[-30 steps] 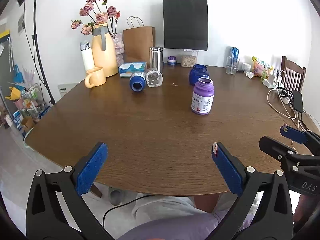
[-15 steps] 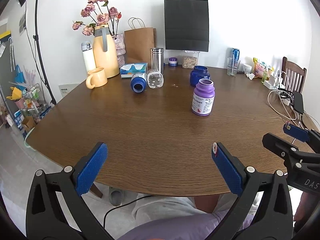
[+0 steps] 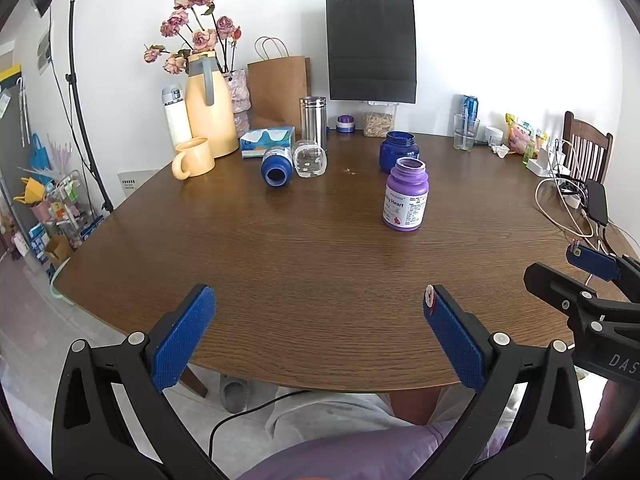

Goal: Flip cup upright

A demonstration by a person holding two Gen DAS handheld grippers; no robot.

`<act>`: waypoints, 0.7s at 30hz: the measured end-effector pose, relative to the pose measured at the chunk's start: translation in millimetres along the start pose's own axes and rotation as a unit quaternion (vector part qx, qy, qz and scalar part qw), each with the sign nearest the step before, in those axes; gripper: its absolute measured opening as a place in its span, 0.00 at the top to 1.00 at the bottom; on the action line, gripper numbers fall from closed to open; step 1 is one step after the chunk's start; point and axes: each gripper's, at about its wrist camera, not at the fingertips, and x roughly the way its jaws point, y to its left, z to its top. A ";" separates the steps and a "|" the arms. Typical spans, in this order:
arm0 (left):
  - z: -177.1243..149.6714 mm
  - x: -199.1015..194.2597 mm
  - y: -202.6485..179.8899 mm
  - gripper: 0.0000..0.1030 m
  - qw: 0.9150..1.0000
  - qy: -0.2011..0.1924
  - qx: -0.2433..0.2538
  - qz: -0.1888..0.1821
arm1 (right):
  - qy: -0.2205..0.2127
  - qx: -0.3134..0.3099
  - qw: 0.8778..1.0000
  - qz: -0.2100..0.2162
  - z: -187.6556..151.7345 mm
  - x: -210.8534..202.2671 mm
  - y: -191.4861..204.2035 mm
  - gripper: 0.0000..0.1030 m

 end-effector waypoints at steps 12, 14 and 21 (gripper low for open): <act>0.6 1.8 1.9 0.00 1.000 0.003 0.001 0.004 | 0.000 -0.002 1.000 0.001 0.6 -1.0 0.2 0.19; 0.2 2.5 1.5 0.00 1.000 0.005 0.001 0.004 | 0.001 -0.002 1.000 0.001 0.5 -1.0 0.7 0.19; -0.1 5.1 2.5 0.00 1.000 0.010 -0.002 -0.001 | 0.002 -0.002 1.000 0.002 0.8 -0.3 0.2 0.19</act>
